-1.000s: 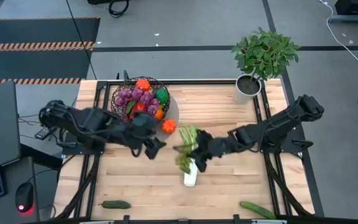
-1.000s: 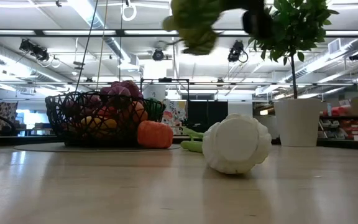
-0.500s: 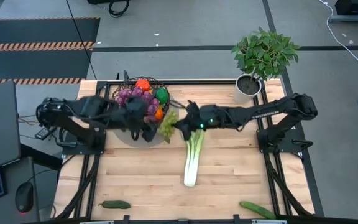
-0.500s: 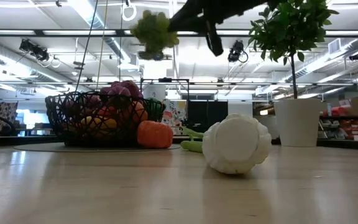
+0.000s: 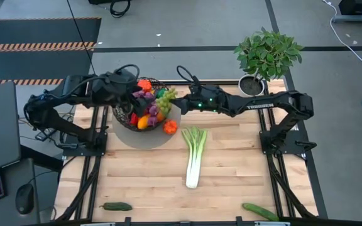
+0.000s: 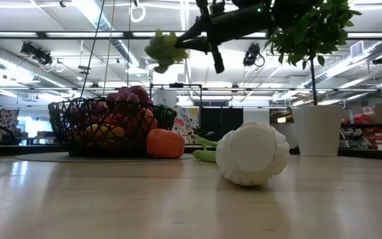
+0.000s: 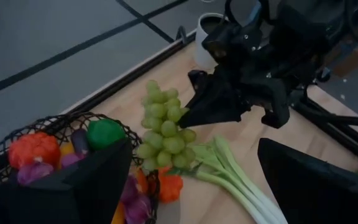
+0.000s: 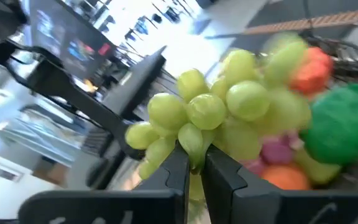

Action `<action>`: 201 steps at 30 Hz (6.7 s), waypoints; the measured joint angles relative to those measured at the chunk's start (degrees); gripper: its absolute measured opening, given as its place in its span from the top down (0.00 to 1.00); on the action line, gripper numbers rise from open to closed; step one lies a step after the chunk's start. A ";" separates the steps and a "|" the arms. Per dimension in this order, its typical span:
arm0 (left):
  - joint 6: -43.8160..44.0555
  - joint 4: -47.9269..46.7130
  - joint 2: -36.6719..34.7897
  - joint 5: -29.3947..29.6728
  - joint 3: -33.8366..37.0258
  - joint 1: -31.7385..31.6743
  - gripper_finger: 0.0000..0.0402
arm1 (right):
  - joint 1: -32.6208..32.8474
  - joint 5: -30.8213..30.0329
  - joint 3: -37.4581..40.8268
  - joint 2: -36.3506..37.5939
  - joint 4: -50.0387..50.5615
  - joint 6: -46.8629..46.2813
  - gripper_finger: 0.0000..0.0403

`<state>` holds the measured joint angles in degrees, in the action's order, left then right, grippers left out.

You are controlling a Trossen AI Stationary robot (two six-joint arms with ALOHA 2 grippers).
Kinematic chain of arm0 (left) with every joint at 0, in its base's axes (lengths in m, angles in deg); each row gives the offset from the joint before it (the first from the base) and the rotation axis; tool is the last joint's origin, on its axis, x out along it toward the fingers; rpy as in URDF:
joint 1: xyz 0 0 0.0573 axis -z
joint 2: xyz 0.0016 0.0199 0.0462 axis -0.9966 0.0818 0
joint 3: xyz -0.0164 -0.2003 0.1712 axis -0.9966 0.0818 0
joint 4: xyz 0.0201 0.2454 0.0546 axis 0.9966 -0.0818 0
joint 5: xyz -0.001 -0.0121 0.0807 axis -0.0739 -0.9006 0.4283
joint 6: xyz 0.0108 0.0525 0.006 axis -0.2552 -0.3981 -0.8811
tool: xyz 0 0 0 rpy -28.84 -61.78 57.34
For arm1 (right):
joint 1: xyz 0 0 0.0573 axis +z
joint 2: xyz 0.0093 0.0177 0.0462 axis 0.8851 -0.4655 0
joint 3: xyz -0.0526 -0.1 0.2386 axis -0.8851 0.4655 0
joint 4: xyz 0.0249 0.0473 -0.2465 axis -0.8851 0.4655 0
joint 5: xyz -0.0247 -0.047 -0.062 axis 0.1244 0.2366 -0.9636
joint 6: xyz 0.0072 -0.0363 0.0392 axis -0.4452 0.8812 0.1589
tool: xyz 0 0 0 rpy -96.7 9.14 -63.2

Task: Build produce basket
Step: Put the green grapes into the wire basket, then put the green cucumber into the wire basket

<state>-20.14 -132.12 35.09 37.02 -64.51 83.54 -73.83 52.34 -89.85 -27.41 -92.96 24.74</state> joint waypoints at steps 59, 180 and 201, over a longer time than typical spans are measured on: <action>7.13 2.20 -0.17 -1.99 0.07 -2.50 0.11 | -7.88 25.78 -27.27 -8.23 63.34 25.17 0.23; -7.45 11.41 0.44 -15.41 0.00 -13.68 0.11 | 13.58 -6.21 8.25 18.07 37.41 1.96 0.72; -6.54 28.83 3.44 -14.47 0.05 -14.41 0.11 | 0.65 4.56 8.25 18.03 14.85 10.12 0.72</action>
<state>-26.68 -103.28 38.53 22.55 -64.45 69.12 -73.19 56.89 -81.60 -9.38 -78.11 34.86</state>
